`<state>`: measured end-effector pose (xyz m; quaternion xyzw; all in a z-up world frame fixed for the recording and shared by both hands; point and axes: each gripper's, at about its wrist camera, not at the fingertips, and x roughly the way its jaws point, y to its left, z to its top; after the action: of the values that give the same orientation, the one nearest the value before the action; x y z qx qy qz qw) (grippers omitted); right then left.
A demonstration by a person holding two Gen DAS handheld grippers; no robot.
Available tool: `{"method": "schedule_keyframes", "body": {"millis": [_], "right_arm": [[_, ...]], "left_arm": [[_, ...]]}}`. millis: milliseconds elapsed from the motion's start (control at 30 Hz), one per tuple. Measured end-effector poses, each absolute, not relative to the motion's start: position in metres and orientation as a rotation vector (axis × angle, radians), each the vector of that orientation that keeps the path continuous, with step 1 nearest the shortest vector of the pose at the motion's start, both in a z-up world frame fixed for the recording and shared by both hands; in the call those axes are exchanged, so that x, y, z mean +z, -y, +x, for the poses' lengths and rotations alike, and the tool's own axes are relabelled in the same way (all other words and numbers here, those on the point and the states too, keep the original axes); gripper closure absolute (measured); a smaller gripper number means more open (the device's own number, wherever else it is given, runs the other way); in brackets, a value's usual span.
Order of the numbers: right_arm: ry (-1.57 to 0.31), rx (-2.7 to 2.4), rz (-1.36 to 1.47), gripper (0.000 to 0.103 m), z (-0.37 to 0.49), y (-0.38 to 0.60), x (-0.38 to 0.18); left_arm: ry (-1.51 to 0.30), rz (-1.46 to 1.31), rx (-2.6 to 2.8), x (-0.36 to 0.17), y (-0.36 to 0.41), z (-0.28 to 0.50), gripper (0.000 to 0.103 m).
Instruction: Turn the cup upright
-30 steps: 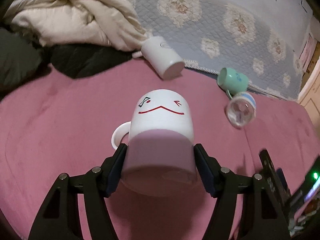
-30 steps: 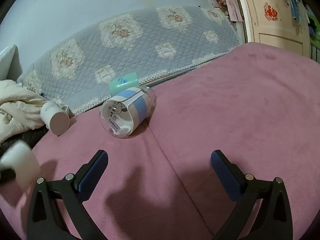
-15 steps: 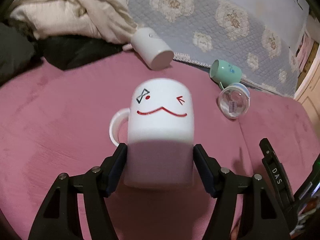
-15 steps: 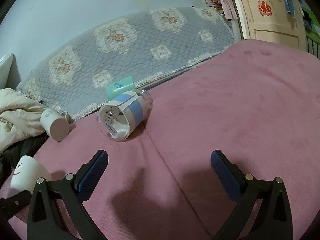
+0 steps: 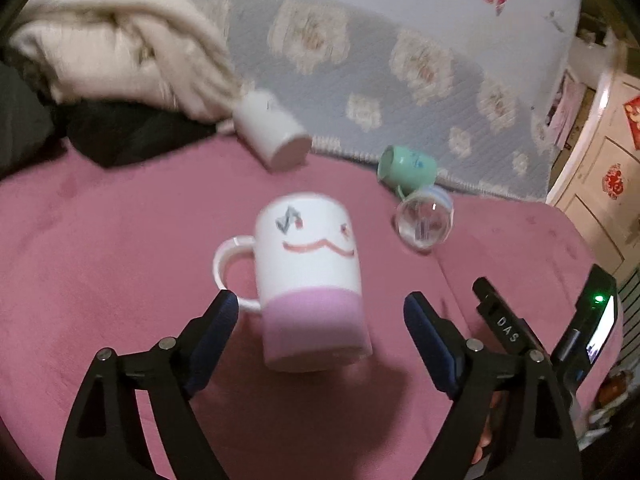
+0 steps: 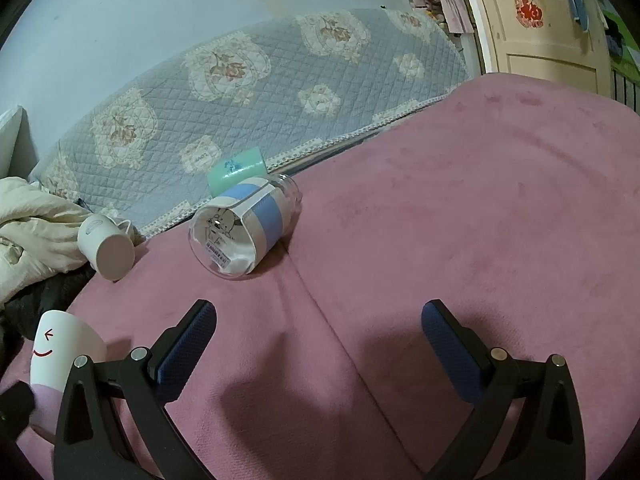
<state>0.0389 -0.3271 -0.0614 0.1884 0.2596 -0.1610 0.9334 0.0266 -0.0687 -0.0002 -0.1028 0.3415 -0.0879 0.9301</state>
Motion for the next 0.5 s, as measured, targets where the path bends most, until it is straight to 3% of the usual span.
{"method": "schedule_keyframes", "body": {"millis": [167,333,400,500], "right_arm": [[-0.516,-0.324,0.368,0.000,0.036,0.323,-0.060],[-0.505,-0.322,0.320,0.000,0.037,0.313,-0.055],[-0.500,-0.319,0.314,0.000,0.036,0.312,-0.053],[-0.500,-0.303,0.316,0.000,0.036,0.311,-0.053]], "left_arm": [[-0.520,-0.116,-0.150,0.026,0.050,0.009,0.009],[-0.354,-0.027,-0.065,0.047,0.013,0.000,0.008],[-0.268,-0.014,-0.029,0.053,-0.001,-0.005,0.000],[-0.176,-0.007,0.002,0.052,-0.019,-0.010,0.000]]}}
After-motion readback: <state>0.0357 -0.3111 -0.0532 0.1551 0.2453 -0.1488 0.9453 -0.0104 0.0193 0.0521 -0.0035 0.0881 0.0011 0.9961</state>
